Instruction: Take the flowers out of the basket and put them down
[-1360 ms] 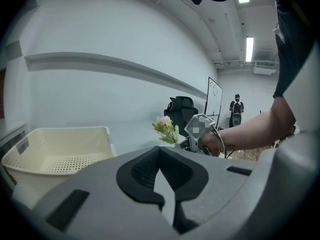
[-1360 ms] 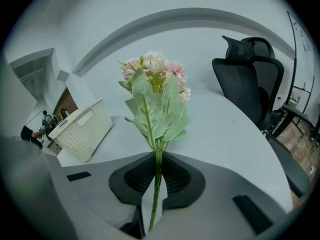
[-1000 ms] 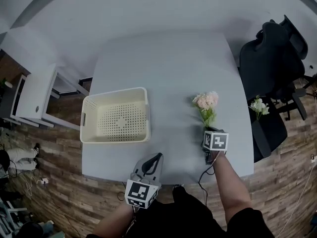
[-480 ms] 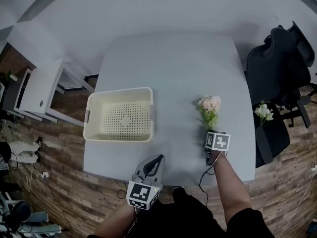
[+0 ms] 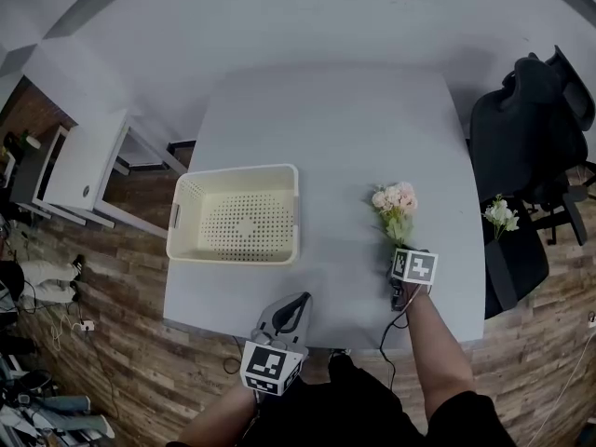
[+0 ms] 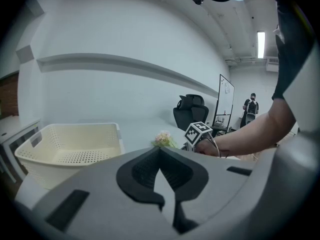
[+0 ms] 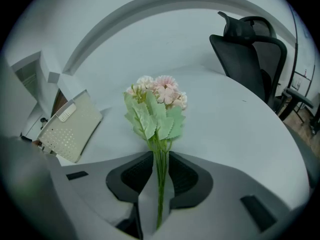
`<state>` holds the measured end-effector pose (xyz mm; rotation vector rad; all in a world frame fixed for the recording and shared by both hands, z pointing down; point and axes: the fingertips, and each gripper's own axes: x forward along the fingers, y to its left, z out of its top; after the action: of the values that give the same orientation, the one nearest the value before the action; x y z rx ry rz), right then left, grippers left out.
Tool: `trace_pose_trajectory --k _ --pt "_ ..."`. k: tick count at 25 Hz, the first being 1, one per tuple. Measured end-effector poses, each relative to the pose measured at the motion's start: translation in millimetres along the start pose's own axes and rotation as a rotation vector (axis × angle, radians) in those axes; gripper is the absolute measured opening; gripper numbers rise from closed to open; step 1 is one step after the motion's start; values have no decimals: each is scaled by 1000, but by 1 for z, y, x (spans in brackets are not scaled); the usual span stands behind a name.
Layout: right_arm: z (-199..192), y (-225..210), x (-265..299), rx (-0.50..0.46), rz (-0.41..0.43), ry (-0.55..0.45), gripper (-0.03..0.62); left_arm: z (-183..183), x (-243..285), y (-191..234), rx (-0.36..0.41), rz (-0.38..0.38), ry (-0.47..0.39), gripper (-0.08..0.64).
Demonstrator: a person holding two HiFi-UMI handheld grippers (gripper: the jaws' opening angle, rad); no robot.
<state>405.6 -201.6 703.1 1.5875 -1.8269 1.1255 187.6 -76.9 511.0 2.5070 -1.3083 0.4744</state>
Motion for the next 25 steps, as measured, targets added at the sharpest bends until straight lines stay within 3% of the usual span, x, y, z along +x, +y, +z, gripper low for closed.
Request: trace_pose_trajectory --k 4,13,15,17,25 --pt "1 5 -8 0 -9 -26 137 1 -9 5 4 -7 -9 6" --pt "13 24 -76 22 -54 -193 136 11 -31 21 20 -67 -50 6" --pt "18 41 -97 18 -41 -246 50 14 -39 26 23 -84 -59 6" --pt "22 63 -116 6 -17 -294 24 16 -48 31 31 -100 -67 6" --pt "32 174 -177 -81 118 -429 21 22 -84 61 51 -127 -100 6"
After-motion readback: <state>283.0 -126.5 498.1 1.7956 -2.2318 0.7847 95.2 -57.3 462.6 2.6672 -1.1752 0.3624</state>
